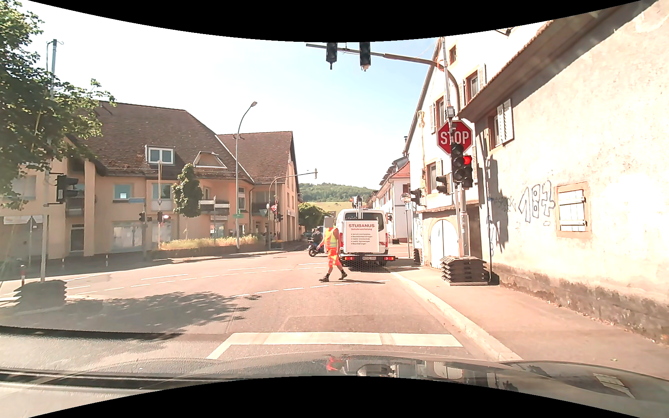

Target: Follow the waypoints while adhering to traffic rules and regulations

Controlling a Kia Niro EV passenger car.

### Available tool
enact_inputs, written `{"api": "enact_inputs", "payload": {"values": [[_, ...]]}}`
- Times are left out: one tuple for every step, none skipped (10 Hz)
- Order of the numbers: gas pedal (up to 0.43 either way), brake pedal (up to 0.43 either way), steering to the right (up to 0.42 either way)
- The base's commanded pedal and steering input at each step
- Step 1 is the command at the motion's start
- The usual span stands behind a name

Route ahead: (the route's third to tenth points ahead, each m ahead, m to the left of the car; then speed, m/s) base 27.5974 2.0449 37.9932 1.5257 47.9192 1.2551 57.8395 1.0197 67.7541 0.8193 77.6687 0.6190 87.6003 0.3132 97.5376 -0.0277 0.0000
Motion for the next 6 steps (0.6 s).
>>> {"api": "enact_inputs", "payload": {"values": [[0.0, 0.268, -0.006], [0.0, 0.268, -0.006], [0.0, 0.268, -0.006], [0.0, 0.268, -0.006], [0.0, 0.268, -0.006], [0.0, 0.268, -0.006]]}}
